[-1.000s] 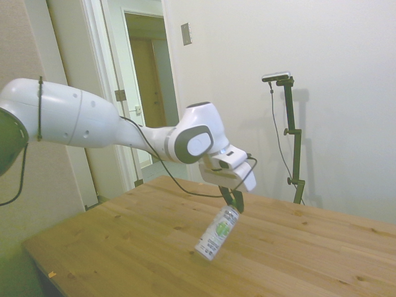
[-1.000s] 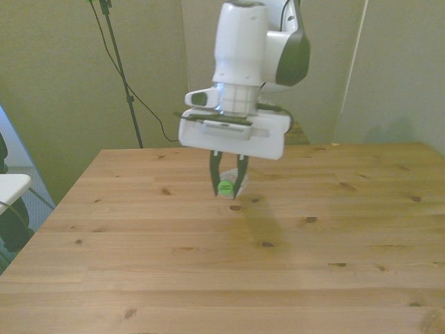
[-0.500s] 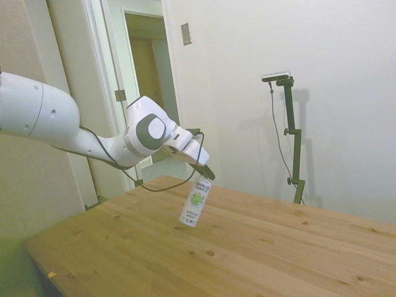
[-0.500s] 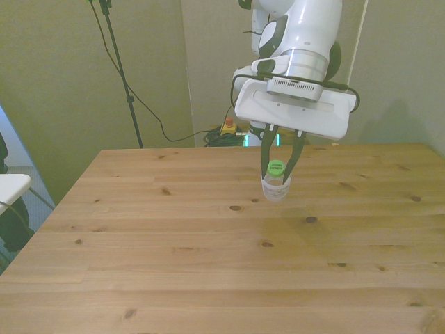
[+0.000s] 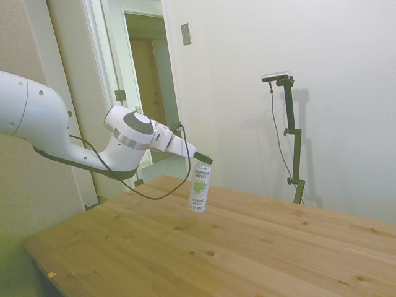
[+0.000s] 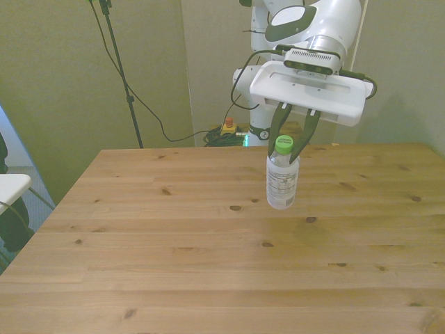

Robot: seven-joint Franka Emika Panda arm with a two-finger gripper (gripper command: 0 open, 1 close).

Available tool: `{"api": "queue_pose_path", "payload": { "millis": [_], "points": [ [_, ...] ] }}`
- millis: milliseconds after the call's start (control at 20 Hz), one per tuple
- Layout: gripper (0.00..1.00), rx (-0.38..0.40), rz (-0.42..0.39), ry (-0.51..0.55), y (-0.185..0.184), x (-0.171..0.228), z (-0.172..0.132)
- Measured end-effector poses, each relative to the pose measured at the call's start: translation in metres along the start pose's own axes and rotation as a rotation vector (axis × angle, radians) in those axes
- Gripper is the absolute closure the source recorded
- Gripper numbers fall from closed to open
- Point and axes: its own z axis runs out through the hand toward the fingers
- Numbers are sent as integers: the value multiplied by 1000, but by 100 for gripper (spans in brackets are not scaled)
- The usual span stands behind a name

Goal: Stand the water bottle

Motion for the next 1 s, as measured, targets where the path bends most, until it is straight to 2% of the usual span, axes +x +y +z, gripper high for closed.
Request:
{"api": "queue_pose_path", "payload": {
  "millis": [150,550,1000],
  "points": [
    [100,46,36,71,-5,-3,5],
    [100,35,90,147,-21,18,47],
    [100,5,98,193,-25,25,108]
  ]
}}
